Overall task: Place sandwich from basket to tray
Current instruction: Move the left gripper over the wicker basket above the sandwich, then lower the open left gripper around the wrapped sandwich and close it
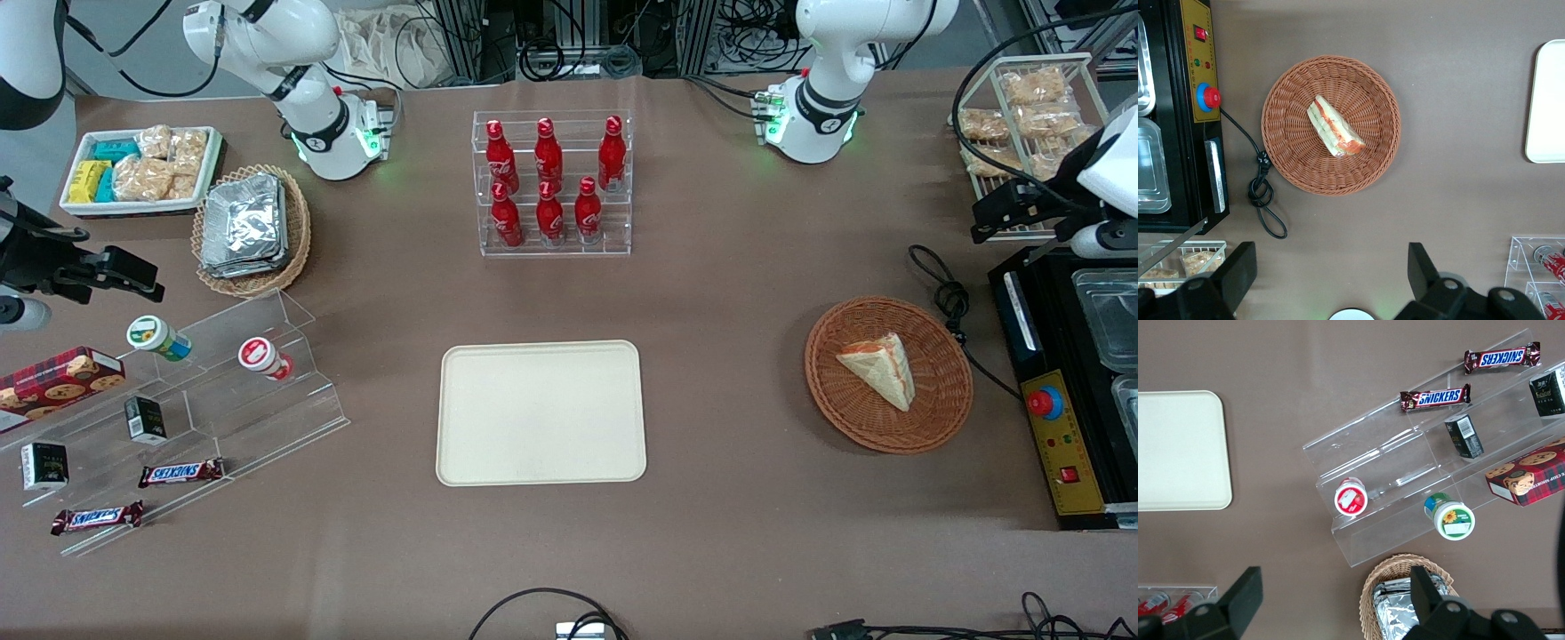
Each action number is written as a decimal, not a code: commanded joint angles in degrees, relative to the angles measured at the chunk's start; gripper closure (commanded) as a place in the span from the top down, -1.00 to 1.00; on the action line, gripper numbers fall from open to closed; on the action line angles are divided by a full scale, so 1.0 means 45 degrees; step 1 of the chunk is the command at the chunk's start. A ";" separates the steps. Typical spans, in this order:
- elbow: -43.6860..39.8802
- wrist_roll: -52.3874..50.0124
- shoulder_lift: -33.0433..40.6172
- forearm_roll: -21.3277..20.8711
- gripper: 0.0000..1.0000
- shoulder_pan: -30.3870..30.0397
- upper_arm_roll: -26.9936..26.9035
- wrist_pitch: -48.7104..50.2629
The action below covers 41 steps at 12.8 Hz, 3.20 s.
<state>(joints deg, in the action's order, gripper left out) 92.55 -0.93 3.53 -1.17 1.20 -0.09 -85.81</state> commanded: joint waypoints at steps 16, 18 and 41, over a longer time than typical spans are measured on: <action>0.5192 -0.4576 -0.0120 -0.0619 1.00 -0.0052 -0.0859 -0.5360; 0.6322 -0.5259 -0.0139 -0.0600 1.00 -0.0207 -0.0859 -0.6705; 0.8945 -0.9579 -0.4065 -0.0580 0.72 0.0437 -0.0741 -1.5052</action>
<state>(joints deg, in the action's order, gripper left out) 132.18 -43.06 -14.64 -3.24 2.69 -3.13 -151.87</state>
